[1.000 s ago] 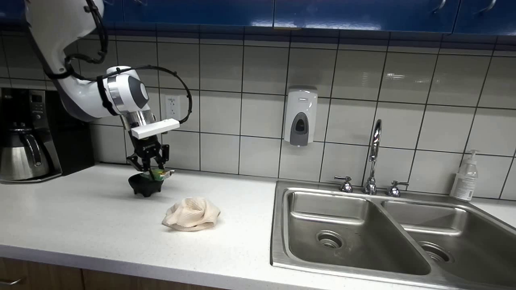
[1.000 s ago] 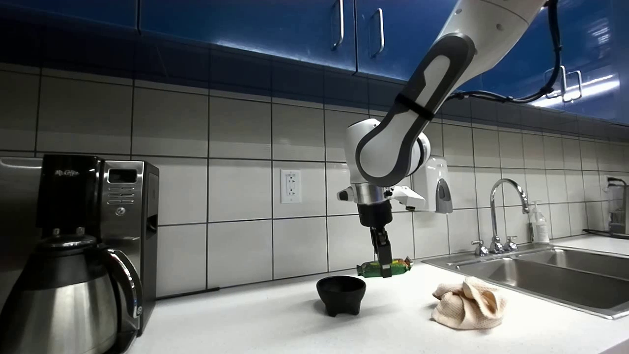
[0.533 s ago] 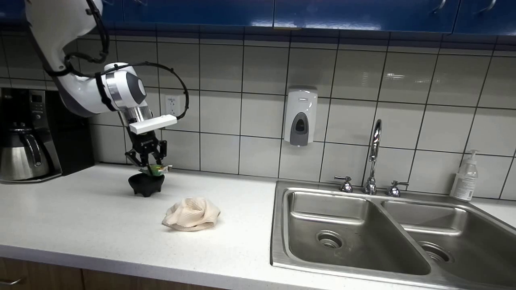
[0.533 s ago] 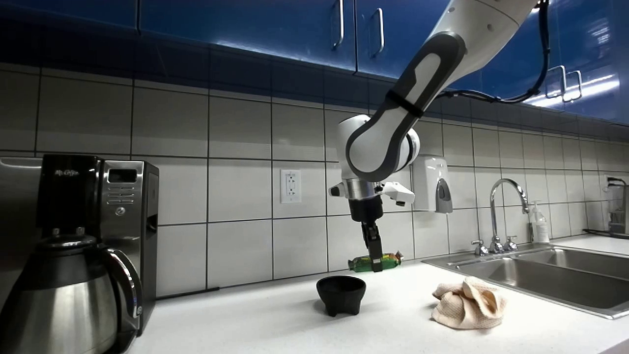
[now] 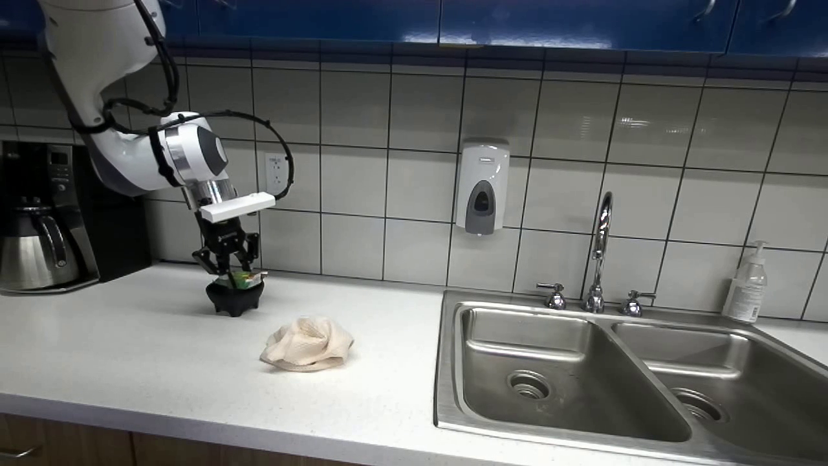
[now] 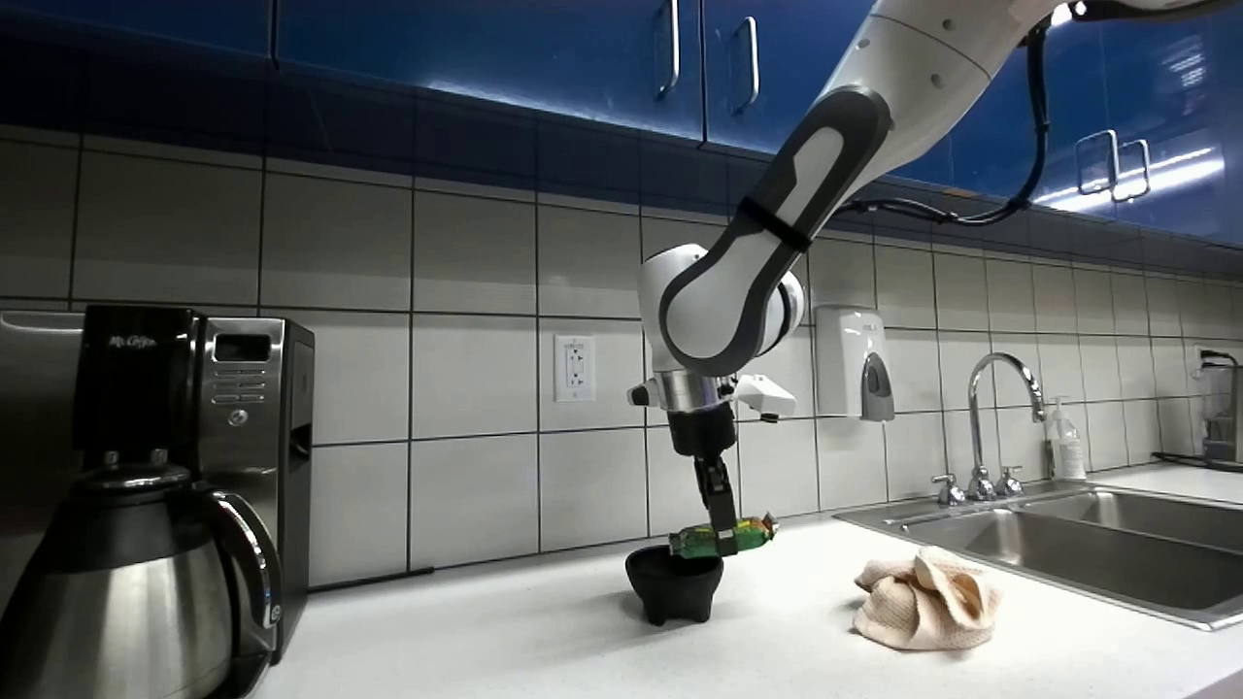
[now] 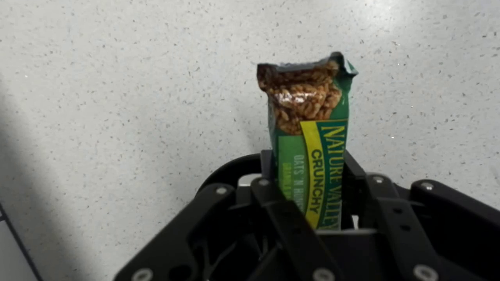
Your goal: Pick up the green rectangular object and put it in the black bowl
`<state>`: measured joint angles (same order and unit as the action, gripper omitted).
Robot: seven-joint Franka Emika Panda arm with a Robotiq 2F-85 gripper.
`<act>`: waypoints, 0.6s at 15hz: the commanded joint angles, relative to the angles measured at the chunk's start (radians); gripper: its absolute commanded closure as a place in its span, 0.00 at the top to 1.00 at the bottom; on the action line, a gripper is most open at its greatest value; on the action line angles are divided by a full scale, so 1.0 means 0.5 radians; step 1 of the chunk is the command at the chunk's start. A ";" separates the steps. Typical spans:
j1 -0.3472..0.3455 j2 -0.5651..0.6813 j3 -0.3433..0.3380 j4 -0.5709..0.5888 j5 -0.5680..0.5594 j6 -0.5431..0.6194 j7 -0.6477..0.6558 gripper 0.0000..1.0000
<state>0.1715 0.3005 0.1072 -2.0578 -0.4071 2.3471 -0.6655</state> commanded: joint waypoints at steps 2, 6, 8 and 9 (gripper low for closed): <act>0.015 0.119 0.011 0.168 -0.085 -0.103 0.093 0.16; 0.027 0.168 0.017 0.250 -0.094 -0.130 0.105 0.16; 0.037 0.190 0.016 0.283 -0.099 -0.147 0.113 0.16; 0.041 0.197 0.016 0.295 -0.099 -0.158 0.115 0.16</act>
<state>0.1849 0.3766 0.1073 -1.9624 -0.4258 2.3212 -0.6407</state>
